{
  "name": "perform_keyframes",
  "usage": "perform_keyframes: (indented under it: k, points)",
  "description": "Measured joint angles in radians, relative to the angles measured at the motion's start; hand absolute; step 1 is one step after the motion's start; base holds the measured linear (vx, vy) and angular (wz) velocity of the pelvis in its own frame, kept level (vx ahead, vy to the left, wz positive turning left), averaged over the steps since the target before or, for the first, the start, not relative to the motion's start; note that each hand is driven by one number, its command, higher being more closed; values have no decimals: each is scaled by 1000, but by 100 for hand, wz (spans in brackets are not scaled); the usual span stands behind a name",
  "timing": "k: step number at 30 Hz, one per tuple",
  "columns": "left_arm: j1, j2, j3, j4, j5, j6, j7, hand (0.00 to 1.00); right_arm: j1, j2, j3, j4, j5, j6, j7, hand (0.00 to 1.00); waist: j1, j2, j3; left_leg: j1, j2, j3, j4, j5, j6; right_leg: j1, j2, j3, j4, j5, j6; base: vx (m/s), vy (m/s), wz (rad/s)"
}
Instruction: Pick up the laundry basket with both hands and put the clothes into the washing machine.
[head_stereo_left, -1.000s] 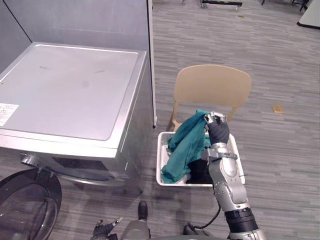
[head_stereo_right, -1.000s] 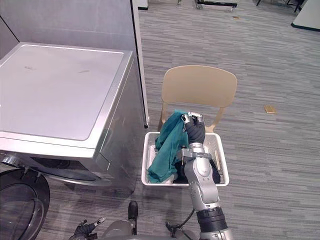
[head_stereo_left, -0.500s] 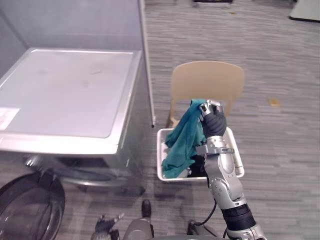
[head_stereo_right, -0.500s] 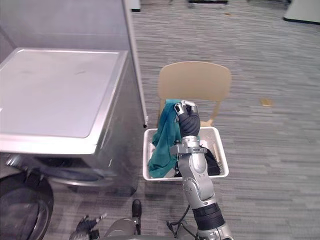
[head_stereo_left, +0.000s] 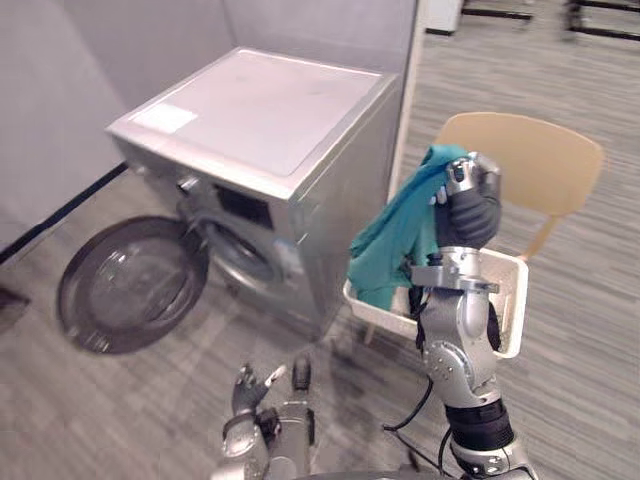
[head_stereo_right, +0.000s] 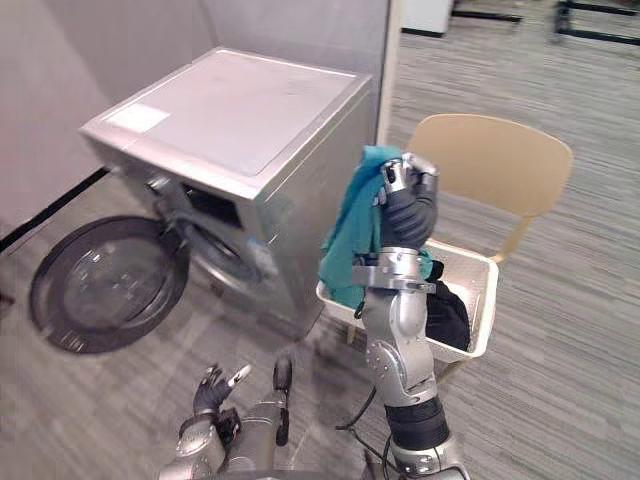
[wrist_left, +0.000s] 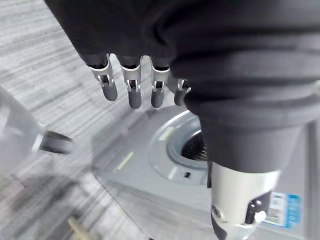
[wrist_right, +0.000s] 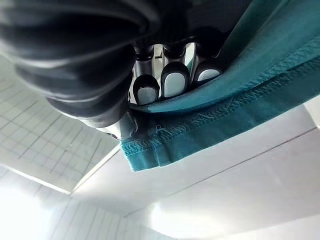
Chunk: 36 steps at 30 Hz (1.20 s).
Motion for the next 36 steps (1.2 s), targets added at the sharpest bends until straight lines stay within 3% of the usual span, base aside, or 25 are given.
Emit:
perform_keyframes:
  k: [3, 5, 7, 9, 11, 17, 18, 23, 25, 29, 30, 36]
  points:
    - [-15, 43, -40, -66, 15, -41, -2, 0, -44, 8, 46, 40, -11, 0, 26, 100, -9, 4, -9, 94, 24, 29, 41, -67, 3, 21, 4, -33, -82, 61, 1, -137, 21, 35]
    - [-28, 65, -106, -83, 51, -52, -7, 0, -50, 7, 65, 44, -19, -1, 53, 100, -22, 9, -49, 166, 21, 40, -141, -60, -12, 37, 22, -69, -159, 113, 14, -81, 72, 50]
    - [-70, 70, -178, -84, 99, -63, -19, 0, -72, 11, 70, 47, -20, -1, 72, 100, -15, 4, -76, 239, 17, 31, -350, -9, -72, 42, 44, -94, -233, 160, 28, -18, 87, 36]
    - [-93, 77, -238, -83, 144, -63, -18, 0, -108, 28, 98, 81, -19, 0, 73, 100, -17, -18, -82, 275, 0, 21, -435, 47, -57, 64, 42, -99, -276, 195, 42, -20, 91, 25]
    - [-118, 85, -315, -81, 204, -63, -17, 0, -178, 51, 175, 134, -18, 2, 81, 100, -16, -34, -92, 309, -17, 21, -456, 58, -42, 103, 36, -91, -317, 216, 55, -31, 118, 7]
    - [-255, 86, -393, 34, 307, -54, 32, 0, -305, 110, 318, 174, -12, 4, 94, 100, -15, -51, -106, 348, -35, 16, -528, 110, -21, 121, 32, -81, -344, 242, 68, -67, 55, 3]
    - [-299, 87, -411, 74, 314, -50, 49, 100, -316, 116, 334, 185, -5, 5, 89, 100, -15, -51, -106, 359, -35, 13, -552, 127, -18, 122, 33, -81, -344, 247, 68, -86, 7, 4]
    - [-443, 77, -443, 191, 436, 14, 120, 100, -317, 116, 384, 193, 45, 6, 45, 100, -28, -51, -106, 366, -36, 1, -569, 154, -13, 118, 35, -82, -343, 261, 72, -133, 22, 3]
    - [-447, 78, -440, 192, 440, 27, 143, 100, -317, 116, 388, 193, 62, 6, 42, 100, -43, -50, -107, 367, -37, -4, -572, 158, -13, 116, 35, -81, -344, 264, 76, -110, 26, 2]
    - [-443, 75, -407, 188, 427, 31, 165, 100, -281, 119, 388, 188, 96, 0, 46, 100, -45, -50, -107, 367, -34, -1, -577, 159, -14, 115, 39, -74, -349, 272, 83, -61, 17, -3]
    - [-436, 75, -378, 182, 424, 32, 173, 100, -236, 120, 388, 181, 105, -2, 49, 0, -44, -49, -107, 366, -34, -1, -576, 159, -14, 115, 40, -73, -352, 278, 79, -11, 14, -4]
    - [-269, 80, -205, 62, 359, 31, 186, 100, 0, 40, 326, 179, 140, -1, 86, 0, -46, -48, -108, 362, -34, 2, -571, 160, -15, 116, 43, -70, -369, 287, 77, 36, 5, -1]
